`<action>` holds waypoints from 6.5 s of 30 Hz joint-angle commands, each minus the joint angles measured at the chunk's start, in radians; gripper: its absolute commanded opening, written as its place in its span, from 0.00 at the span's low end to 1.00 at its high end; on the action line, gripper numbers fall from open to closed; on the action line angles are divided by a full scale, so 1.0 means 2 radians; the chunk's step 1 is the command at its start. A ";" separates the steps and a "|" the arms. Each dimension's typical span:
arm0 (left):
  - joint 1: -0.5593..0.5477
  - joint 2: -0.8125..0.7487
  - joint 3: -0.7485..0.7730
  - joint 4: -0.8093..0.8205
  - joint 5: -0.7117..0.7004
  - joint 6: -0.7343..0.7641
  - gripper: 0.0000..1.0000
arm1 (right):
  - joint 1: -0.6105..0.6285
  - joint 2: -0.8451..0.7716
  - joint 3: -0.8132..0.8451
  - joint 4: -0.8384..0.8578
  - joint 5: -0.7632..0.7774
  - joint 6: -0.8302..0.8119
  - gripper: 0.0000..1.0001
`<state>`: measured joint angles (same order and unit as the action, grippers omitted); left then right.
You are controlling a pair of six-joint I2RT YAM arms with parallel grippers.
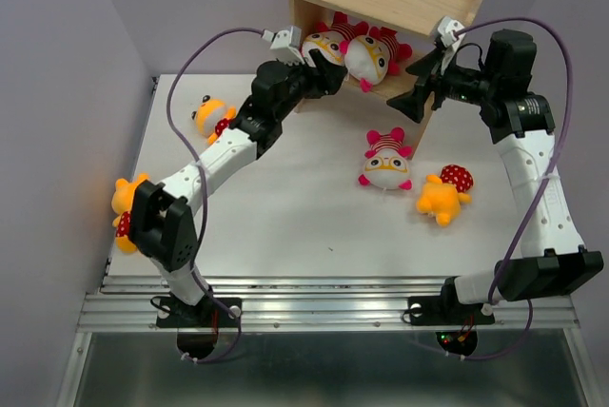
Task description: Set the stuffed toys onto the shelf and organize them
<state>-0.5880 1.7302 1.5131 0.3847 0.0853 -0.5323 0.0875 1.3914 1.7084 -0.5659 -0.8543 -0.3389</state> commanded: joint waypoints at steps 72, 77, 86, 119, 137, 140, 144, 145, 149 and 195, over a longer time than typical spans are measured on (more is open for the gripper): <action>0.015 -0.249 -0.512 0.142 0.077 -0.336 0.85 | 0.265 0.088 -0.258 0.219 0.234 0.215 0.01; 0.015 -0.243 -0.503 0.118 0.067 -0.325 0.81 | 0.265 0.085 -0.255 0.210 0.213 0.205 0.05; 0.013 -0.195 -0.462 0.100 0.069 -0.303 0.77 | 0.296 0.073 -0.255 0.182 0.169 0.145 0.11; -0.023 -0.319 -0.379 0.091 0.106 0.035 0.00 | 0.229 0.115 0.223 -0.002 0.197 -0.016 1.00; -0.065 -0.070 -0.063 0.104 0.080 0.054 0.00 | 0.176 0.114 0.308 0.038 0.281 0.087 1.00; -0.070 -0.022 -0.010 0.100 0.056 0.047 0.00 | 0.172 0.111 0.314 0.037 0.287 0.089 1.00; -0.076 0.034 0.071 0.090 0.048 0.046 0.00 | 0.172 0.107 0.317 0.036 0.293 0.090 1.00; -0.079 0.054 0.085 0.089 0.048 0.047 0.00 | 0.166 0.106 0.317 0.036 0.295 0.093 1.00; -0.087 0.107 0.159 0.082 0.049 0.050 0.00 | 0.162 0.101 0.307 0.036 0.295 0.094 1.00; -0.064 -0.099 0.005 -0.020 -0.117 0.108 0.87 | 0.125 0.073 0.239 -0.035 0.088 0.021 1.00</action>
<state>-0.7837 1.6596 1.6257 0.3576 -0.0780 -0.3260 0.3630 1.5757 2.1918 -0.5865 -0.5648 -0.2054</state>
